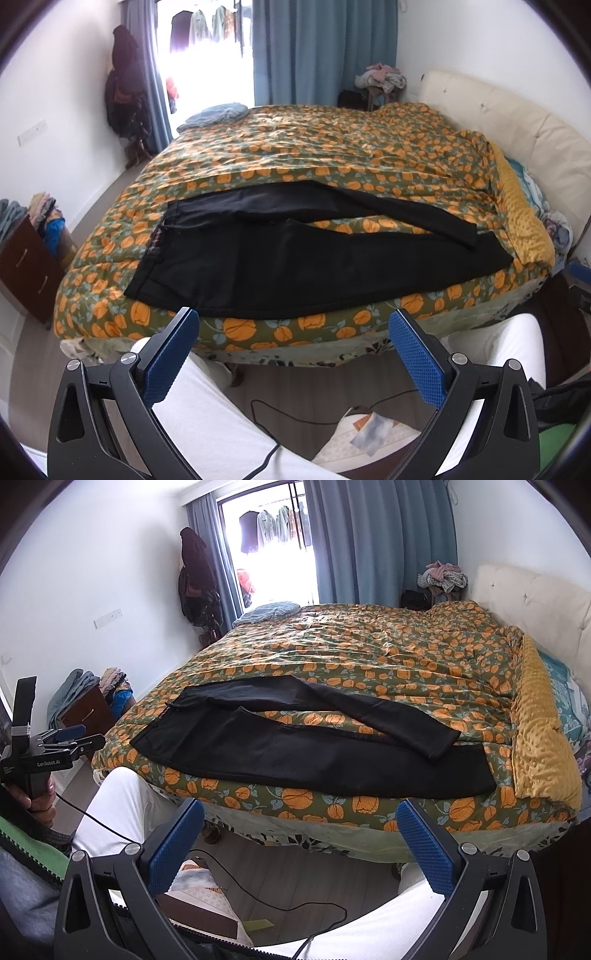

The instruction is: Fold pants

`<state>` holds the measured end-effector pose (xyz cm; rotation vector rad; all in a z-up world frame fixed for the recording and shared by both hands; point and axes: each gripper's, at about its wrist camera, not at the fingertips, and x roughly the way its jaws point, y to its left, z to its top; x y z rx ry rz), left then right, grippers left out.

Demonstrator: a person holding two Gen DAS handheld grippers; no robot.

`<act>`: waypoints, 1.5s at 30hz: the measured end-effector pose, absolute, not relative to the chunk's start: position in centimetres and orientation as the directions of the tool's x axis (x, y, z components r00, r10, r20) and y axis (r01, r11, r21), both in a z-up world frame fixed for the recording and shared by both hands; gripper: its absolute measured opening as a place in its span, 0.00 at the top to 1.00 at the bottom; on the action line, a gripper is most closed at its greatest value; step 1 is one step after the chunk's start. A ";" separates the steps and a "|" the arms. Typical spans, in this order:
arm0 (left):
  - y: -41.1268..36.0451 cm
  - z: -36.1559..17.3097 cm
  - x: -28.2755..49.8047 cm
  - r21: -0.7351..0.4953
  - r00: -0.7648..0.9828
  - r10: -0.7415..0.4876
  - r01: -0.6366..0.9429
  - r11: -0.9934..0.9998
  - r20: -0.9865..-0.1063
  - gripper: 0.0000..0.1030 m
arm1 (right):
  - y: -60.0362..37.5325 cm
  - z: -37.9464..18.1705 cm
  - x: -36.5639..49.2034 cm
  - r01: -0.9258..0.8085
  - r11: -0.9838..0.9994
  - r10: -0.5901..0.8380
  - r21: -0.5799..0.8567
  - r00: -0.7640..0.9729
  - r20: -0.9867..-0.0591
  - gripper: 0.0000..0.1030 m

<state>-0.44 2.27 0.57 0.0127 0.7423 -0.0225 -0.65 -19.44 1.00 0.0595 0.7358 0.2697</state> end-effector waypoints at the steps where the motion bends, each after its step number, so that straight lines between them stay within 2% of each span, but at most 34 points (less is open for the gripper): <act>1: 2.2 0.6 -0.5 0.006 0.738 -0.014 0.025 1.000 -0.675 0.01 | -19.4 1.0 -0.6 -0.222 0.964 0.264 0.149 0.708 -0.655 0.00; 45: 1.4 0.5 -0.5 -0.006 0.718 -0.031 0.037 0.999 -0.695 0.01 | -19.2 0.5 -1.0 -0.206 0.961 0.275 0.182 0.704 -0.655 0.00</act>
